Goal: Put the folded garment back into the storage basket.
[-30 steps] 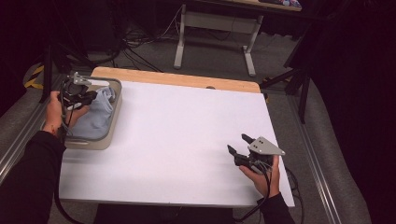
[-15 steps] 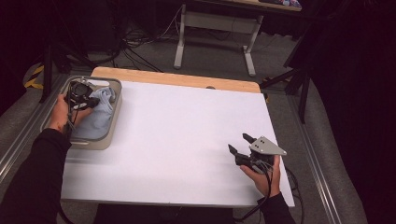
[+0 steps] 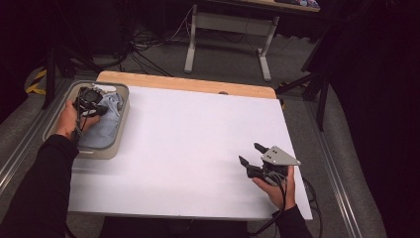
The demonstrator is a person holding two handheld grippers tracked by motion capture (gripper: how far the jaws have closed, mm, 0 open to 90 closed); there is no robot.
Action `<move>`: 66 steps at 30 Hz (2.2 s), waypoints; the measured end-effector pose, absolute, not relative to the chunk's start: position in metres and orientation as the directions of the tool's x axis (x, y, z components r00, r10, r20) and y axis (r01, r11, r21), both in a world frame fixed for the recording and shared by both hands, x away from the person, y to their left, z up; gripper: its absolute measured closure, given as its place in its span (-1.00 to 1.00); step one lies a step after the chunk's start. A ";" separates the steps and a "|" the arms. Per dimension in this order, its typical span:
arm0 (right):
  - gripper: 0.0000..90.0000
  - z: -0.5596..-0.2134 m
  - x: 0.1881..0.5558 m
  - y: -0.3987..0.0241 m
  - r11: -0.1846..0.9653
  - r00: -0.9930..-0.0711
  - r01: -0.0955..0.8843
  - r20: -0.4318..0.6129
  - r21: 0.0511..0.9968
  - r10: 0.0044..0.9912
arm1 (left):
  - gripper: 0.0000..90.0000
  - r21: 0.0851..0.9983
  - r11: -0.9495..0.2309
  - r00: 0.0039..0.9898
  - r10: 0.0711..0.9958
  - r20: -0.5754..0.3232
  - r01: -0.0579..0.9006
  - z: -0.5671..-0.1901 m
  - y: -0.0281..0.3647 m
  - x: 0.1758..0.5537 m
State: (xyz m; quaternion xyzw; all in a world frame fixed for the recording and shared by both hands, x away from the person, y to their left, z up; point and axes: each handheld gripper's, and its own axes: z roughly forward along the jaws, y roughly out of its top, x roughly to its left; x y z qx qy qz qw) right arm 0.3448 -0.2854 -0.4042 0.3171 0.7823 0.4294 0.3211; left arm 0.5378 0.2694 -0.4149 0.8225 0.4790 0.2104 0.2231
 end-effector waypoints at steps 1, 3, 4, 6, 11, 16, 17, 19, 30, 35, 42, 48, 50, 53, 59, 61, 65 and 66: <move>-0.32 -0.404 0.345 -0.285 0.430 -0.593 0.220 -0.230 0.876 0.772 | 0.94 0.569 -0.442 0.453 0.882 0.132 0.694 -0.415 0.269 0.538; -0.33 -0.405 0.345 -0.285 0.430 -0.594 0.222 -0.228 0.875 0.771 | 0.94 0.581 -0.437 0.449 0.884 0.134 0.686 -0.412 0.270 0.536; -0.33 -0.405 0.345 -0.285 0.429 -0.595 0.223 -0.227 0.875 0.771 | 0.94 0.588 -0.444 0.451 0.881 0.146 0.677 -0.411 0.270 0.535; -0.34 -0.406 0.345 -0.284 0.429 -0.599 0.224 -0.224 0.875 0.769 | 0.93 0.609 -0.437 0.448 0.882 0.146 0.662 -0.407 0.269 0.532; -0.36 -0.406 0.345 -0.281 0.431 -0.604 0.224 -0.223 0.874 0.766 | 0.91 0.645 -0.449 0.465 0.871 0.160 0.618 -0.396 0.266 0.524; -0.41 -0.407 0.345 -0.280 0.431 -0.602 0.225 -0.223 0.874 0.767 | 0.89 0.669 -0.471 0.489 0.853 0.180 0.575 -0.387 0.260 0.515; -0.41 -0.408 0.346 -0.280 0.430 -0.603 0.224 -0.222 0.874 0.766 | 0.88 0.676 -0.470 0.491 0.852 0.181 0.567 -0.386 0.259 0.514; -0.42 -0.408 0.346 -0.279 0.430 -0.604 0.222 -0.223 0.875 0.765 | 0.88 0.679 -0.474 0.492 0.850 0.187 0.561 -0.384 0.259 0.513; -0.51 -0.412 0.347 -0.273 0.429 -0.606 0.225 -0.220 0.875 0.764 | 0.78 0.741 -0.470 0.498 0.841 0.210 0.481 -0.373 0.253 0.502; -0.51 -0.412 0.347 -0.272 0.430 -0.608 0.227 -0.218 0.874 0.764 | 0.74 0.763 -0.466 0.500 0.838 0.218 0.448 -0.366 0.251 0.495; -0.52 -0.413 0.347 -0.270 0.431 -0.610 0.226 -0.218 0.874 0.762 | 0.66 0.791 -0.453 0.505 0.836 0.216 0.412 -0.359 0.253 0.486; -0.53 -0.413 0.347 -0.270 0.426 -0.608 0.223 -0.217 0.877 0.764 | 0.59 0.820 -0.436 0.508 0.835 0.213 0.372 -0.355 0.253 0.477; -0.53 -0.412 0.347 -0.270 0.423 -0.609 0.222 -0.214 0.879 0.764 | 0.53 0.827 -0.430 0.508 0.835 0.211 0.363 -0.355 0.252 0.474; -0.53 -0.413 0.346 -0.269 0.422 -0.611 0.217 -0.215 0.880 0.762 | 0.48 0.838 -0.423 0.509 0.834 0.212 0.344 -0.355 0.250 0.471; -0.54 -0.413 0.346 -0.268 0.427 -0.612 0.212 -0.221 0.879 0.759 | 0.42 0.846 -0.426 0.515 0.828 0.221 0.321 -0.354 0.246 0.467; -0.54 -0.413 0.346 -0.268 0.426 -0.614 0.210 -0.221 0.880 0.758 | 0.39 0.848 -0.424 0.515 0.828 0.221 0.318 -0.353 0.246 0.466; -0.54 -0.413 0.346 -0.267 0.425 -0.617 0.209 -0.219 0.881 0.756 | 0.38 0.857 -0.421 0.522 0.823 0.225 0.295 -0.352 0.245 0.463; -0.54 -0.413 0.346 -0.266 0.428 -0.617 0.206 -0.222 0.880 0.755 | 0.37 0.860 -0.422 0.526 0.820 0.227 0.287 -0.351 0.245 0.462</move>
